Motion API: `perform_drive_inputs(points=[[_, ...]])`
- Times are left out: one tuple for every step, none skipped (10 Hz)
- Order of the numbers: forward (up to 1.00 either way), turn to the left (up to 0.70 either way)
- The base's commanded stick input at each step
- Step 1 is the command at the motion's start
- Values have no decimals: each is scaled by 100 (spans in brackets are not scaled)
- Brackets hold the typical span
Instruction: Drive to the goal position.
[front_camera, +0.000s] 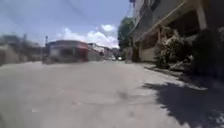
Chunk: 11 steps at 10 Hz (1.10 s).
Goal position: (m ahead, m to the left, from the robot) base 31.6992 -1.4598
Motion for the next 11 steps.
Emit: perform_drive_inputs(points=[[85,0],[85,0],[85,0],[85,0],[85,0],[85,0],[85,0],[85,0],[85,0],[85,0],[85,0]])
